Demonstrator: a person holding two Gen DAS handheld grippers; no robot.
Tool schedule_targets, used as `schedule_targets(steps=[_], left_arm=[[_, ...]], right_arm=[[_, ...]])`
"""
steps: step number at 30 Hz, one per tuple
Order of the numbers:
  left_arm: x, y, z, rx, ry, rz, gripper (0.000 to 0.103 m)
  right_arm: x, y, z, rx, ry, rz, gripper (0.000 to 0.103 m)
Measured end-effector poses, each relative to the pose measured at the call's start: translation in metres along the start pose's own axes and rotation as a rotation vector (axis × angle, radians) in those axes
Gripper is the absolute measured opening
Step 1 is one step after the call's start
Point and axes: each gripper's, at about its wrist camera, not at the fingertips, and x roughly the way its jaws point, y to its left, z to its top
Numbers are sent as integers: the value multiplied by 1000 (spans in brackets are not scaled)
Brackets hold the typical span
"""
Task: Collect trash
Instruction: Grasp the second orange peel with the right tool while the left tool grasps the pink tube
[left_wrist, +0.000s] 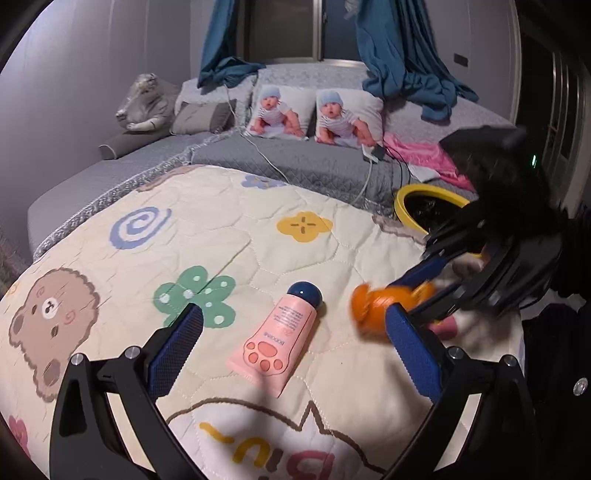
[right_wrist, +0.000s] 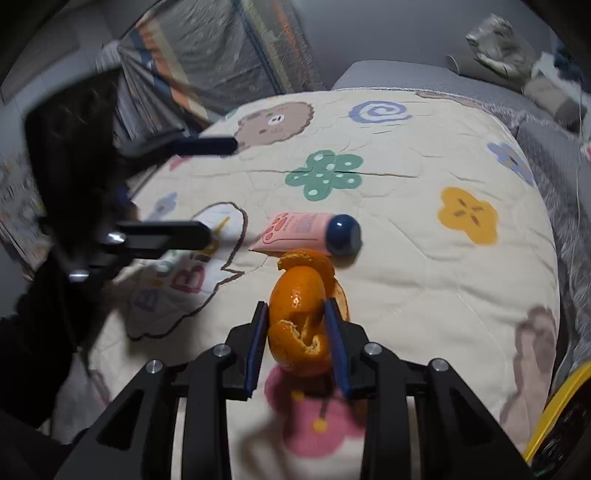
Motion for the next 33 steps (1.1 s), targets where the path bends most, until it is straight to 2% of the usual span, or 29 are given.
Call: schedule_targets(steps=[5,8,12,15,17,26,28,33], left_arm=[[29,0,2,35,58,-28,91],[44,1,4,48,86,-56,80],[60,3,9,46,108,-69,77],[71,4,12,48,128,-83,68],[77,5,12,43,138,-83,57],[94,8,7,30,185,-77,54],[98,7,7,34,197,-77,40],[95,4,9,51,176,-39,36]], right_arm=[[-61,-28,-25,124,-118,23,30],[-86,-43,-39,176,-173,-5,30],[-108,-56,-51,197,-227,-52,30],[-108,-59,-52,210,-238,-50,30],[-107,-58,-53,204,-242,-49,30],[-104,-63,-54,210,-244,-51,30],[-104,-64,-54,212,-246,-54,30],[-107,-61,-54,203,-251,-63,30]])
